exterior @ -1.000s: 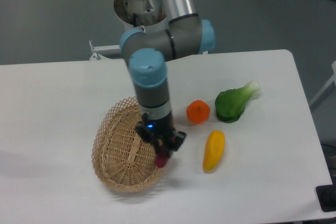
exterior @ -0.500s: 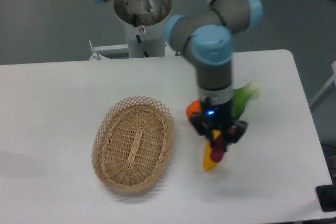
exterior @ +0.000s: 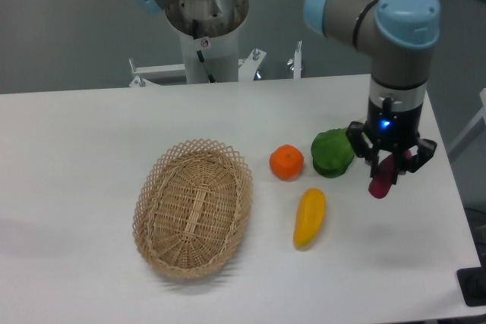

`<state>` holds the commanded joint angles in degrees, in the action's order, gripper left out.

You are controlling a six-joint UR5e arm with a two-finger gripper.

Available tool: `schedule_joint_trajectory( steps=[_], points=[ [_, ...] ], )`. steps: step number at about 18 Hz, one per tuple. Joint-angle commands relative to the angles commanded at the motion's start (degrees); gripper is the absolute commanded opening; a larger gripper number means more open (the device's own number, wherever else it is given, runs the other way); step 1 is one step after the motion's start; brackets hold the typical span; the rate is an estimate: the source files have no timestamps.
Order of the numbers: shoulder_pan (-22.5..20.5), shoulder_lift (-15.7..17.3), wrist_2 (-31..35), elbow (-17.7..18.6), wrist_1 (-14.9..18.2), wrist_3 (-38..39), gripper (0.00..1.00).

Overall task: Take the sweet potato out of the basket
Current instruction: 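Carry the held sweet potato up past the bok choy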

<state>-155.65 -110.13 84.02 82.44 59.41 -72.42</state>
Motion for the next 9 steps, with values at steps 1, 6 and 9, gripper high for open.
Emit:
schedule_joint_trajectory(
  steps=[1, 6, 9],
  points=[
    [0.00, -0.09, 0.00, 0.00, 0.00, 0.00, 0.33],
    [-0.44, -0.18, 0.00, 0.17, -0.26, 0.00, 0.33],
    [-0.35, -0.18, 0.00, 0.35, -0.35, 0.00, 0.33]
  ],
)
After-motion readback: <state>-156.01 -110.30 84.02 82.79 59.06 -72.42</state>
